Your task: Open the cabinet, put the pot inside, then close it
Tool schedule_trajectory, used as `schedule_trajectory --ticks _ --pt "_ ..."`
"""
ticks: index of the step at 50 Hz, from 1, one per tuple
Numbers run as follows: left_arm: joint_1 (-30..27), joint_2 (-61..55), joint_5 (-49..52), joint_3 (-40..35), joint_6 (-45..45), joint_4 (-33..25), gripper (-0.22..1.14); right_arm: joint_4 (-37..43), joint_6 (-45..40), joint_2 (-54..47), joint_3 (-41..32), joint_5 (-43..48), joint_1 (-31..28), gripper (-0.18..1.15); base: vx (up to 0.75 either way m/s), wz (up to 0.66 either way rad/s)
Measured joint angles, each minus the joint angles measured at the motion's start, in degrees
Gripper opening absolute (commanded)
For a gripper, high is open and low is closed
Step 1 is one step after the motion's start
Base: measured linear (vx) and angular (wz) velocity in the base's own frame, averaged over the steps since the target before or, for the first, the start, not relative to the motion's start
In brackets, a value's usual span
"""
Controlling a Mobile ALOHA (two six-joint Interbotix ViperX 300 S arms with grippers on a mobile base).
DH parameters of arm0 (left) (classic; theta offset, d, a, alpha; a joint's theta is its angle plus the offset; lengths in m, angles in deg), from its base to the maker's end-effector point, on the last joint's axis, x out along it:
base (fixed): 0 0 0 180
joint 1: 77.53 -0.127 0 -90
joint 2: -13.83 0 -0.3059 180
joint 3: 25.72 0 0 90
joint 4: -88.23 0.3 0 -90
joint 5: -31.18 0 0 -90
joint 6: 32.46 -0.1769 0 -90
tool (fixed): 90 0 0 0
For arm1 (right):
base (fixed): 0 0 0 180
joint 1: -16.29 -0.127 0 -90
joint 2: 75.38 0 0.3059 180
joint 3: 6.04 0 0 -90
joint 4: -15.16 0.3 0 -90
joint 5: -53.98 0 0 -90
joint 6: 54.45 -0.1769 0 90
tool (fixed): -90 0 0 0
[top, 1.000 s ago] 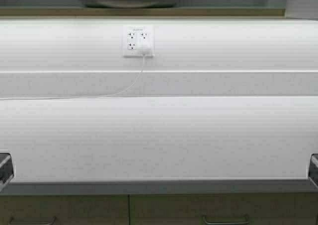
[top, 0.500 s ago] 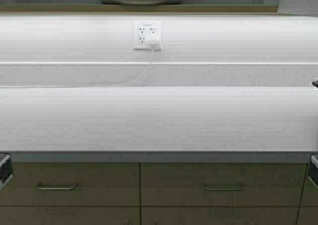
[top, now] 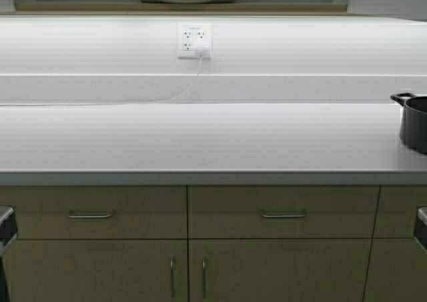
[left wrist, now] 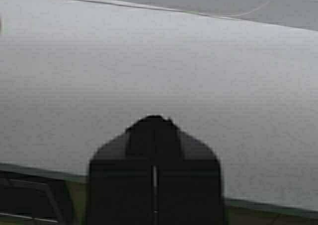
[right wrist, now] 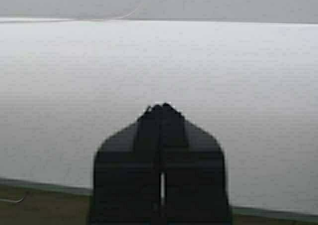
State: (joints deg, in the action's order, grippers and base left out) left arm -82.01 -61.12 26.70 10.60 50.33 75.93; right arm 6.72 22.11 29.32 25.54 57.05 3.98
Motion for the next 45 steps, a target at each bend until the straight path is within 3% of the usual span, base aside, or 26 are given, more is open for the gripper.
schedule_trajectory --ticks 10,19,29,45 --pt "-7.03 0.62 5.27 -5.36 -1.85 5.54 0.04 -3.96 1.23 1.23 -4.31 -2.37 12.39 0.07 -0.23 0.02" --pt "-13.54 1.49 8.79 -11.34 -1.93 6.15 0.04 -5.1 1.14 2.99 -8.0 -3.52 24.26 0.07 -0.2 0.04" --pt "-21.18 -3.43 10.72 -22.85 -1.93 6.24 0.04 -5.27 1.32 1.32 -15.21 -3.6 33.4 0.07 -0.17 0.06" --pt "-26.28 -20.83 13.45 -48.52 -1.58 6.06 0.04 -6.5 1.49 -14.41 -33.22 -6.33 35.95 0.07 -0.09 0.02"
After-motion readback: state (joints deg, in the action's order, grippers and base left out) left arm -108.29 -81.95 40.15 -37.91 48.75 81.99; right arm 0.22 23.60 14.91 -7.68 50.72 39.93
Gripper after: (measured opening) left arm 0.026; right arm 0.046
